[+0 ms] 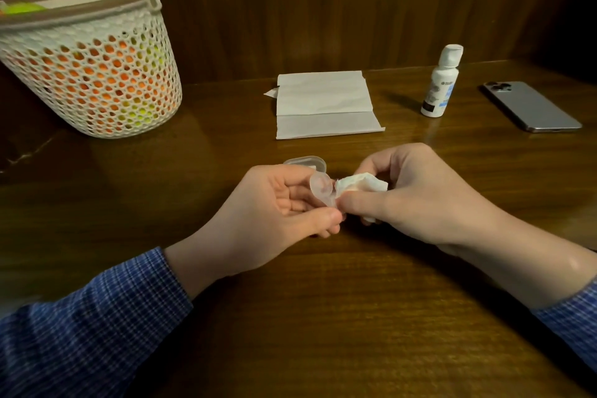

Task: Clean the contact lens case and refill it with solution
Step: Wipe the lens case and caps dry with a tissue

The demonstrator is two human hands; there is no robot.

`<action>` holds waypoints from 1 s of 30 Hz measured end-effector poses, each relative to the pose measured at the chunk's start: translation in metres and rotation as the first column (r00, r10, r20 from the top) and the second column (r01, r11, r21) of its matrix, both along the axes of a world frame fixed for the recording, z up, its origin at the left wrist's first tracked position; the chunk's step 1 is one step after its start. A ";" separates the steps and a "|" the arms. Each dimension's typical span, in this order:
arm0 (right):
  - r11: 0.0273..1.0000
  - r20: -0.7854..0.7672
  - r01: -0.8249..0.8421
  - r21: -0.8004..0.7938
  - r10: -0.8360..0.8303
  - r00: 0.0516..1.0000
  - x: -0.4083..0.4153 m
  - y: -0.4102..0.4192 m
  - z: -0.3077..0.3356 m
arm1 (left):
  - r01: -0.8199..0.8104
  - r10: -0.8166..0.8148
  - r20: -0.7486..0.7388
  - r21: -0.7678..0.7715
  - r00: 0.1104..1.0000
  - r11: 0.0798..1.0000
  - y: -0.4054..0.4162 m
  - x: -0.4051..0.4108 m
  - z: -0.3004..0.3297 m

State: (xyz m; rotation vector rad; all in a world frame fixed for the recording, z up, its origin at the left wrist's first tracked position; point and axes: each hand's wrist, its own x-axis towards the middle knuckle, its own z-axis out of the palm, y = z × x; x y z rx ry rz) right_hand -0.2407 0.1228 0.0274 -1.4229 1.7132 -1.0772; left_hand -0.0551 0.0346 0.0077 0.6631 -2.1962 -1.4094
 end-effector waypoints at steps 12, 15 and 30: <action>0.886 0.513 -0.123 0.448 -0.142 0.847 -0.002 -0.008 0.006 | -0.054 0.022 -0.100 -0.332 0.995 0.942 0.010 -0.002 -0.002; 0.912 0.548 -0.149 0.382 -0.094 0.831 -0.005 -0.007 0.008 | -0.041 0.025 -0.091 -0.175 0.996 0.984 0.000 -0.004 0.001; 0.992 -0.068 -0.124 -0.007 0.123 0.990 -0.013 0.001 0.007 | 0.096 -0.105 0.015 0.290 0.994 0.952 -0.012 -0.004 -0.003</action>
